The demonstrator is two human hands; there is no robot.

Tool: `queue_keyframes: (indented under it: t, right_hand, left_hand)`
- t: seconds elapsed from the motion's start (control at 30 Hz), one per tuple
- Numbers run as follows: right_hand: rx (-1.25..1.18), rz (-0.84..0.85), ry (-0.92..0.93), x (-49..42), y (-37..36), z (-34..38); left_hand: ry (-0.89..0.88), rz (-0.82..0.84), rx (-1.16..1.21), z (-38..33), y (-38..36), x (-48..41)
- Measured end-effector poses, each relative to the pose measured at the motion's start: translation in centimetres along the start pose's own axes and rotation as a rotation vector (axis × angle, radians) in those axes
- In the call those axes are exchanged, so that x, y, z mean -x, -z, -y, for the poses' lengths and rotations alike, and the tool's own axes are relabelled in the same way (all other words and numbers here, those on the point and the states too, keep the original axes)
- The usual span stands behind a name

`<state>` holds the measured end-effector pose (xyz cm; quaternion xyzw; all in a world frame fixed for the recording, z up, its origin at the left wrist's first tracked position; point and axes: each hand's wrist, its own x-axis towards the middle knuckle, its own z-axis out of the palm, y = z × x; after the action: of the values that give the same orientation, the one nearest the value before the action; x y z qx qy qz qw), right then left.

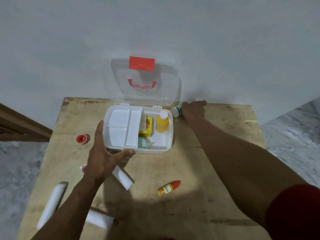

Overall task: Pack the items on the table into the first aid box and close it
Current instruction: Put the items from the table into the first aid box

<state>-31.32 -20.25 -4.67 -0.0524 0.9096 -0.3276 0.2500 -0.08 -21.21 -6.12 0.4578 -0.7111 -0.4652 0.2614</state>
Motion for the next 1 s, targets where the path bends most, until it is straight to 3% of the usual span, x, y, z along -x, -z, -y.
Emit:
queue_keyframes:
  t: [0.33, 0.6, 1.0]
  right_hand:
    - [-0.159, 0.059, -0.070, -0.7, -0.3, 0.7]
    - [-0.248, 0.017, -0.003, 1.3, 2.6, -1.8]
    - [-0.421, -0.258, 0.327, 11.7, 7.0, -1.3]
  left_hand:
    - [0.001, 0.000, 0.055, -0.5, 0.0, 0.1]
    - [-0.027, 0.007, 0.057, -0.3, -0.1, 0.0]
    - [-0.050, 0.021, 0.071, 0.1, 0.2, 0.5]
